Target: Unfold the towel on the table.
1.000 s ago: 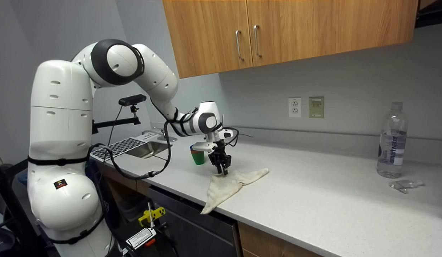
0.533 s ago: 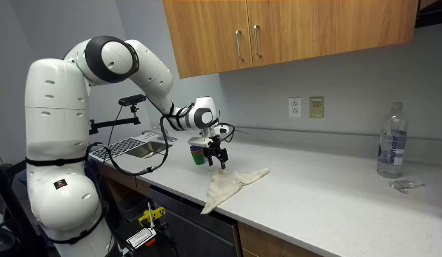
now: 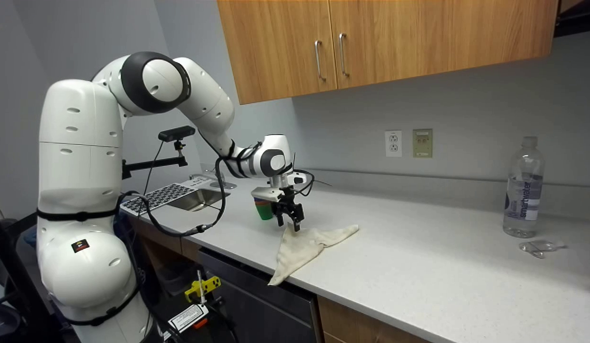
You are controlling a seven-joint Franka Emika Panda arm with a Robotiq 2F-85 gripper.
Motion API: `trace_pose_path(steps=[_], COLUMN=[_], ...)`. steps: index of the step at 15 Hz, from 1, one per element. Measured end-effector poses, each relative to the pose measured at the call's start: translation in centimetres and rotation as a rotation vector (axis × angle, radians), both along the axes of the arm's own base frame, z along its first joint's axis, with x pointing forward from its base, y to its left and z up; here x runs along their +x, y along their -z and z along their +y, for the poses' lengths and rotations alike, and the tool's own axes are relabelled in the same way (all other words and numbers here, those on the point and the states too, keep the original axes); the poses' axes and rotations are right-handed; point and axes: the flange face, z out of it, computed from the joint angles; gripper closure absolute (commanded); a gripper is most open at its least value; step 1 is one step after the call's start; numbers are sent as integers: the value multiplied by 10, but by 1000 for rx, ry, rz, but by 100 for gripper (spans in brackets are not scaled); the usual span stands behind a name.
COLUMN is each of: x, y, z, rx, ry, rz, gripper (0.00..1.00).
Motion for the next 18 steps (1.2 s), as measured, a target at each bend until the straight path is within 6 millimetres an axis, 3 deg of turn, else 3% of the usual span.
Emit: trace_pose_path(steps=[8,18], x=[14,39], y=[3,-16], z=[-15,-59], rx=[14,58], ry=[51,187], rz=[0,-36], gripper=[98,100])
